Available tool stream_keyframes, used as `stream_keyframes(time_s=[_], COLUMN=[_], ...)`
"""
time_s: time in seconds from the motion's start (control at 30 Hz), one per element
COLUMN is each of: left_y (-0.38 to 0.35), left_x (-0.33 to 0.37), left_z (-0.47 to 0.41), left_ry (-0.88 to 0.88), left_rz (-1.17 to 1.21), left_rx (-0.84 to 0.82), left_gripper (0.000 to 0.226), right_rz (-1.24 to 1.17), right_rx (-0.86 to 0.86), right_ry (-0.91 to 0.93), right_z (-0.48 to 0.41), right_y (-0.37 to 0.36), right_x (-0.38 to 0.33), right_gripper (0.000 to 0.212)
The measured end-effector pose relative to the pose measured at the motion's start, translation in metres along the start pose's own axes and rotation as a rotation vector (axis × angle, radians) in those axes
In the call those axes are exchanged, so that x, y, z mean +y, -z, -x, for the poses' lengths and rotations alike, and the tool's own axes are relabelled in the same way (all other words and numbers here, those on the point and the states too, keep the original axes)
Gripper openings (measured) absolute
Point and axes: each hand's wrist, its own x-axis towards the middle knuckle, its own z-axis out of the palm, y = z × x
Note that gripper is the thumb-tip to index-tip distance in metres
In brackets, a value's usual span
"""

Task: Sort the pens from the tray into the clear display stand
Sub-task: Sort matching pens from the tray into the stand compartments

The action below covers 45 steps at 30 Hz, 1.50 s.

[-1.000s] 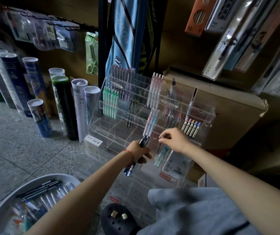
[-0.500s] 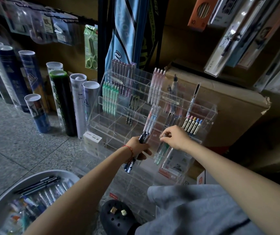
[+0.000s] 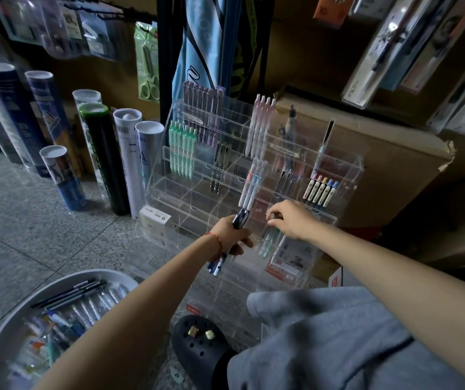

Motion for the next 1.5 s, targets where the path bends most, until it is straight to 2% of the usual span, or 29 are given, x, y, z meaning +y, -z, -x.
stream_keyframes(time_s=[0.23, 0.33, 0.4, 0.5, 0.6, 0.67, 0.8, 0.9, 0.97, 1.07, 1.17, 1.23, 1.27, 1.3, 1.37, 1.43, 1.5], left_y=[-0.002, 0.002, 0.009, 0.013, 0.011, 0.006, -0.005, -0.01, -0.01, -0.007, -0.005, -0.002, -0.002, -0.002, -0.007, -0.016, -0.021], left_x=[0.0, 0.004, 0.009, 0.016, 0.02, 0.022, 0.025, 0.026, 0.024, 0.016, 0.002, -0.004, -0.004, -0.001, 0.007, 0.013, 0.013], left_z=[0.002, 0.0, 0.0, 0.008, 0.021, 0.027, 0.034, 0.036, 0.035, 0.033, 0.026, 0.021, 0.019, 0.02, 0.018, 0.016, 0.012], left_ry=[0.013, -0.01, -0.002, 0.097, 0.158, 0.145, 0.123, 0.114, 0.121, 0.173, 0.15, 0.046, -0.039, -0.114, -0.195, -0.179, -0.108], left_rz=[0.011, 0.061, 0.135, 0.357, 0.469, 0.458, 0.471, 0.491, 0.474, 0.396, 0.096, -0.148, -0.22, -0.267, -0.336, -0.33, -0.297], left_rx=[-0.002, 0.039, 0.015, -0.202, -0.453, -0.538, -0.588, -0.55, -0.52, -0.429, -0.082, 0.167, 0.222, 0.238, 0.182, 0.098, 0.051], left_gripper=[0.011, 0.007, 0.009, 0.013, 0.019, 0.019, 0.019, 0.017, 0.013, 0.011, 0.01, 0.01, 0.004, 0.012, 0.043, 0.057, 0.062], right_rz=[0.078, 0.051, -0.154, -0.502, -0.512, -0.499, -0.649, -0.612, -0.712, -0.804, -0.849, -0.719, -0.577, -0.421, -0.207, -0.167, -0.155], right_rx=[-0.077, -0.13, -0.096, -0.061, -0.22, -0.294, -0.359, -0.333, -0.29, -0.079, 0.282, 0.42, 0.425, 0.392, 0.306, 0.248, 0.193], right_ry=[-0.025, -0.031, -0.019, 0.044, 0.111, 0.12, 0.152, 0.172, 0.117, -0.008, -0.027, 0.053, 0.098, 0.138, 0.172, 0.159, 0.137], right_z=[0.0, -0.003, -0.002, 0.006, 0.023, 0.029, 0.03, 0.029, 0.027, 0.02, 0.014, 0.013, 0.014, 0.015, 0.015, 0.013, 0.01], right_y=[-0.013, -0.008, 0.005, 0.032, 0.047, 0.048, 0.048, 0.045, 0.044, 0.05, 0.06, 0.061, 0.059, 0.055, 0.044, 0.033, 0.025], right_x=[-0.001, -0.003, -0.01, -0.023, -0.03, -0.029, -0.034, -0.038, -0.037, -0.028, -0.016, -0.009, -0.008, -0.008, -0.008, -0.009, -0.012], right_gripper=[0.025, 0.054, 0.067, 0.048, 0.03, 0.027, 0.019, 0.013, 0.008, 0.007, 0.009, 0.013, 0.015, 0.017, 0.02, 0.02, 0.018])
